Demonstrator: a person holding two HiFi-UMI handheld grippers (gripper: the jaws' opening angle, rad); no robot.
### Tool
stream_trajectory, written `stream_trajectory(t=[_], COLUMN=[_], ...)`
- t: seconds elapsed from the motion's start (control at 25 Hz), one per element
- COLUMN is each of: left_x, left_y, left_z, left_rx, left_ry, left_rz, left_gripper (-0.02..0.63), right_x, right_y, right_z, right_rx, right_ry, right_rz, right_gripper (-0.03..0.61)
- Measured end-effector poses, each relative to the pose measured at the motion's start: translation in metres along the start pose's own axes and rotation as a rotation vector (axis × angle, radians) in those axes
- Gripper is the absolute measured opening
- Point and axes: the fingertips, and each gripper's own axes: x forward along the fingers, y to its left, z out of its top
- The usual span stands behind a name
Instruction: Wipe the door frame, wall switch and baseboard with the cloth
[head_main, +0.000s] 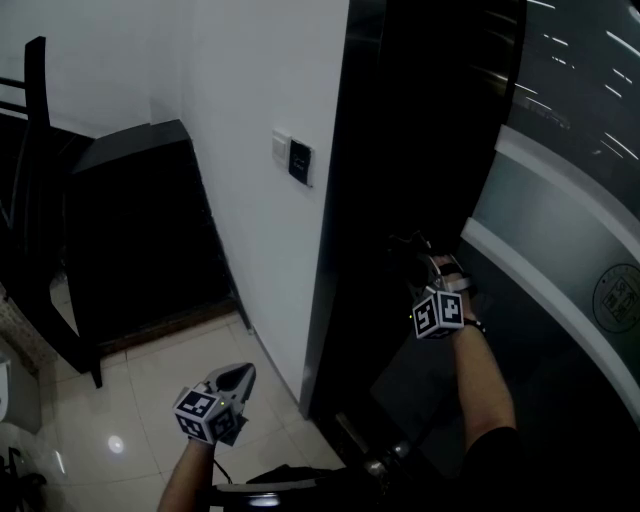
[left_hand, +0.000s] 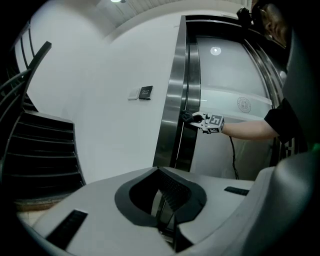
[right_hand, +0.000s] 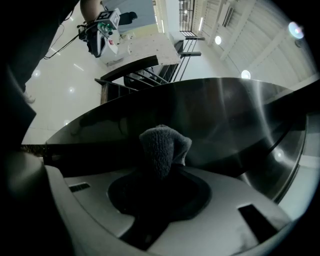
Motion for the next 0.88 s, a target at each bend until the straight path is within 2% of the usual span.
stream_trajectory(t=[0.48, 0.88], left_x=[-0.001, 0.0], left_y=[0.002, -0.002], left_z=[-0.007, -0.012], left_rx=[0.011, 0.008], left_ry=[0.033, 0.053], left_rz=[0.005, 0.003], left_gripper=[-0.008, -0.008], right_x=[0.005, 0.011], right_y=[0.052, 0.115], right_z=[-0.006, -0.014], right_rx=[0.019, 0.017], right_ry=[0.036, 0.057], right_rz=[0.052, 0.171], right_gripper=[0.089, 0.089])
